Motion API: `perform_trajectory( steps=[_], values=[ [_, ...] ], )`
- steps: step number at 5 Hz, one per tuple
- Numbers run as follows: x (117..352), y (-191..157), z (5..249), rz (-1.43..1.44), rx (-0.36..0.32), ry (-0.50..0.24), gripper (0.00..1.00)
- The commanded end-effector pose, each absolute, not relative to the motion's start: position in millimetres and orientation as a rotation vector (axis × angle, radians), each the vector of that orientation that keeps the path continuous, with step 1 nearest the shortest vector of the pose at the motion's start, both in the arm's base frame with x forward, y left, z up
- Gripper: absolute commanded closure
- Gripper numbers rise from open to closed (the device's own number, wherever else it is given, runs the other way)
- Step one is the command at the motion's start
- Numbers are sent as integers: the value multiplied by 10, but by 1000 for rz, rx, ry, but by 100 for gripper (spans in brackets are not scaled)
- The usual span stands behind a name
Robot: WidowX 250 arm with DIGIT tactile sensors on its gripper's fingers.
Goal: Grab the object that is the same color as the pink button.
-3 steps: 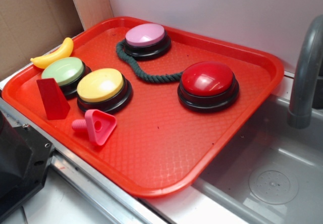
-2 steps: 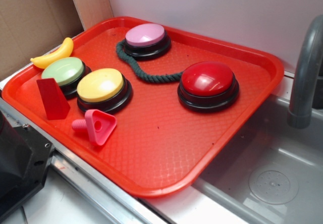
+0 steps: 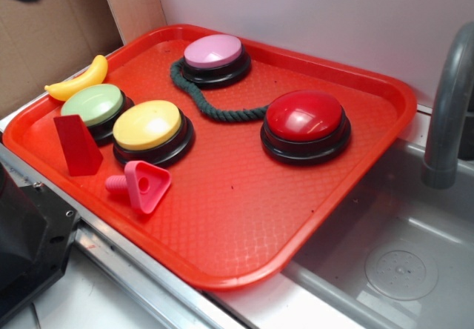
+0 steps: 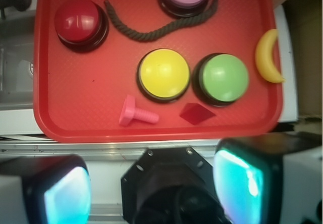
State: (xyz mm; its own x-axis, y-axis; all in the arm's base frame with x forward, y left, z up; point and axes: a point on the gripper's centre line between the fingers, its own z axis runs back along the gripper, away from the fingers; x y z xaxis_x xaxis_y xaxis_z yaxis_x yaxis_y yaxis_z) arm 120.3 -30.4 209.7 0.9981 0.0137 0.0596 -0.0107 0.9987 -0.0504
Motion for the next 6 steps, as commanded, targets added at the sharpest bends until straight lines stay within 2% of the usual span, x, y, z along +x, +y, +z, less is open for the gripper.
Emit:
perform_trajectory(
  steps=[1,2,4,5,6],
  values=[
    [1315,-507,1612,133,-33,-80,0],
    [1373,-525,1257,216,-29,-19,0],
    [1431,-450,659,339,-22,50,0],
    [1415,-453,499,424,-31,44,0],
    [1405,-466,360,461,-73,74,0]
  ],
)
